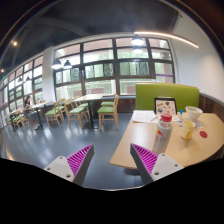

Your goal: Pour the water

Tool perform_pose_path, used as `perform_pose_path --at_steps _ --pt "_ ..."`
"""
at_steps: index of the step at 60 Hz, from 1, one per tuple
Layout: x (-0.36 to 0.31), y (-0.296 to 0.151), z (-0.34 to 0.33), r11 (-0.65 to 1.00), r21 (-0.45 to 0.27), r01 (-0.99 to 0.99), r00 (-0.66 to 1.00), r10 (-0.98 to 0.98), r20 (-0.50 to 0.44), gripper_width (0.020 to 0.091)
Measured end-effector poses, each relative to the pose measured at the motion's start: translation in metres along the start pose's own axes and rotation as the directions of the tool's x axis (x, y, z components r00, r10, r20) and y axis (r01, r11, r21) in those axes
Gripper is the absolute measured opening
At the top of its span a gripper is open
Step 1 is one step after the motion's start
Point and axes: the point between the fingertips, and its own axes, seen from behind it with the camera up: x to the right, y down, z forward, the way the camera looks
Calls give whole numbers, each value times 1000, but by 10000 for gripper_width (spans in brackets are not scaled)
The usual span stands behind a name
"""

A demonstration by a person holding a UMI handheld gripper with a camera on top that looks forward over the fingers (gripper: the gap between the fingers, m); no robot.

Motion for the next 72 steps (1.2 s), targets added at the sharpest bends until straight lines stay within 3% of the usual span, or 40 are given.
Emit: perform_pose_path --at_steps 13,25,41,53,56,59,72 --pt "24 -6 -16 1000 2 15 999 -15 -36 821" --pt "99 26 -1 999 -36 -8 990 3 -144 819" --pt "166 53 50 998 -65 -27 978 13 -206 817" --pt "199 34 108 999 -19 34 966 -38 -257 810" --pt "204 21 119 998 25 60 961 -51 -271 793" --pt "211 14 130 995 41 93 955 -78 -286 513" --pt "223 14 137 997 24 71 948 -60 -312 430"
